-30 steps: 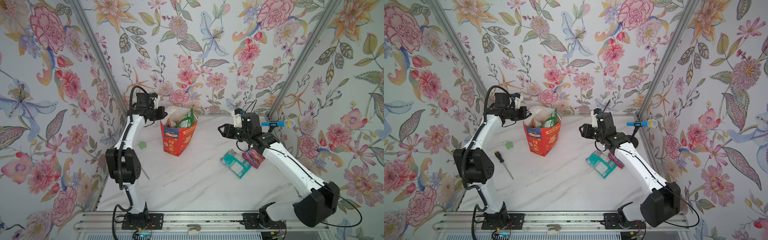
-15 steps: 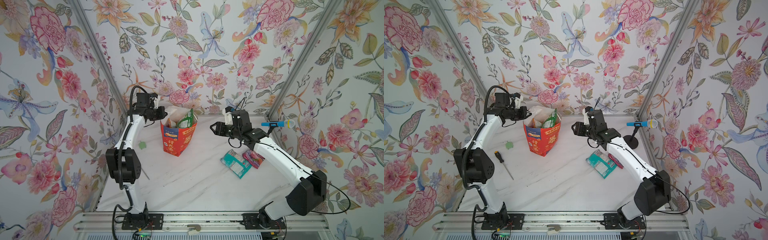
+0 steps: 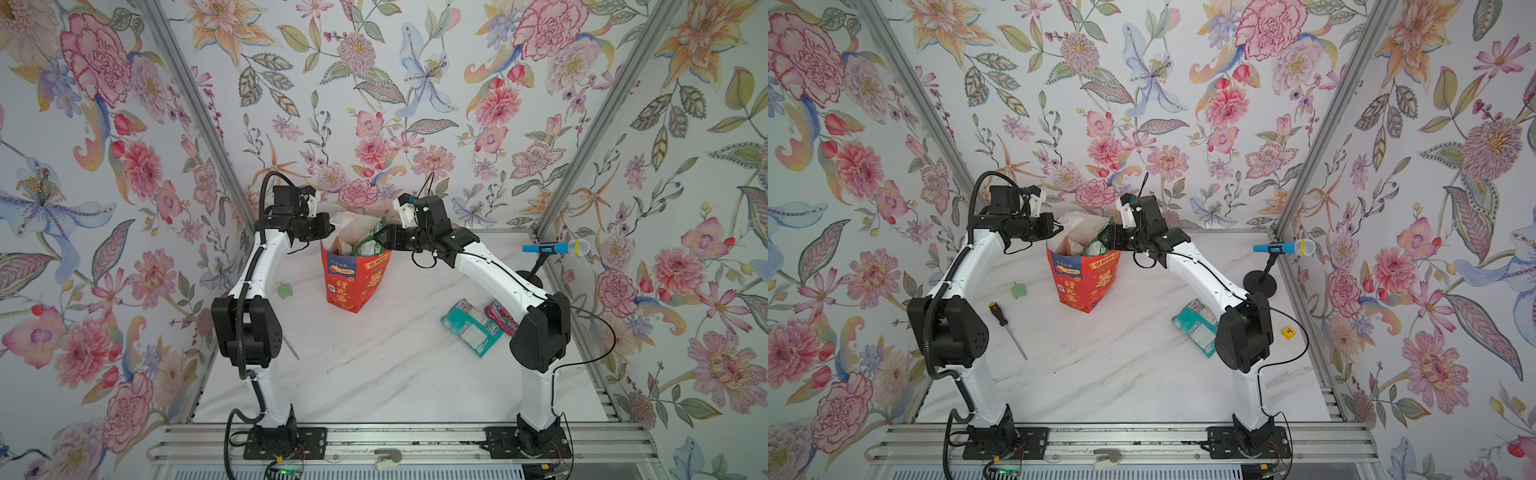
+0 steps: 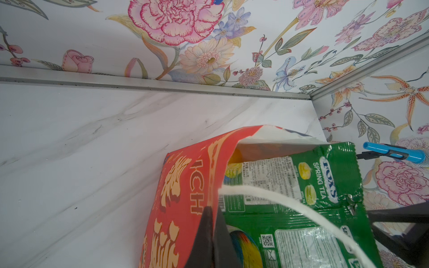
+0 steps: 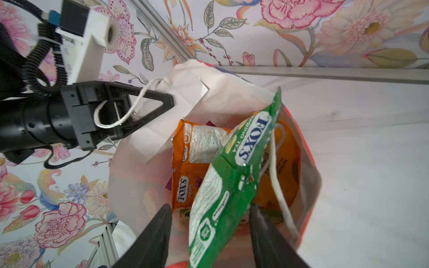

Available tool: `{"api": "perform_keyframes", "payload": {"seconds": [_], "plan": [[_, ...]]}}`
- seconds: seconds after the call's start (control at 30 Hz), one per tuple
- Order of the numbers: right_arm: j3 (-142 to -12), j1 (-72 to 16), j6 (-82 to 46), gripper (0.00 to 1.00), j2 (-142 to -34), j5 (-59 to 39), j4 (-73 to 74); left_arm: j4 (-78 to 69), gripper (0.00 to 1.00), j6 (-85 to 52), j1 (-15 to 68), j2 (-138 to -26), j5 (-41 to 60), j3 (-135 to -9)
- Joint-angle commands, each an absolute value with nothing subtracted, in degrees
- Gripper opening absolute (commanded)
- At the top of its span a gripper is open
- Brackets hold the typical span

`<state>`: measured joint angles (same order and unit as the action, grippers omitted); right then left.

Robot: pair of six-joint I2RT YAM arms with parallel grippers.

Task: Place the snacks into the paper bag

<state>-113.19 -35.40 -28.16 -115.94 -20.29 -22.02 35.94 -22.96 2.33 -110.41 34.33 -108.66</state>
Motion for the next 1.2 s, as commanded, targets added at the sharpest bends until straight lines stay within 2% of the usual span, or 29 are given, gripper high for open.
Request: {"api": "perform_keyframes", "payload": {"seconds": [0.0,0.37,0.8,1.0,1.17], "plan": [[-116.2,-35.9,-28.2,0.56,-117.0,-21.3,-25.5,34.3,0.0,-22.2,2.5,-110.3,35.7,-111.2],[-125.0,-39.3,-27.8,0.56,-121.9,-24.9,-25.9,34.6,0.0,-22.1,2.4,-110.7,35.7,-112.0],[-148.6,-39.9,-35.5,0.56,-139.1,-30.2,-26.7,34.6,0.0,-22.0,2.5,-110.5,35.7,-111.8],[-148.5,-39.1,-33.9,0.56,-135.7,-28.7,-26.8,34.7,0.0,-21.8,2.5,-110.6,35.7,-111.8],[-142.9,-38.2,-29.3,0.56,-125.9,-25.1,-29.4,34.7,0.0,-21.7,2.5,-110.4,35.8,-111.8]]}}
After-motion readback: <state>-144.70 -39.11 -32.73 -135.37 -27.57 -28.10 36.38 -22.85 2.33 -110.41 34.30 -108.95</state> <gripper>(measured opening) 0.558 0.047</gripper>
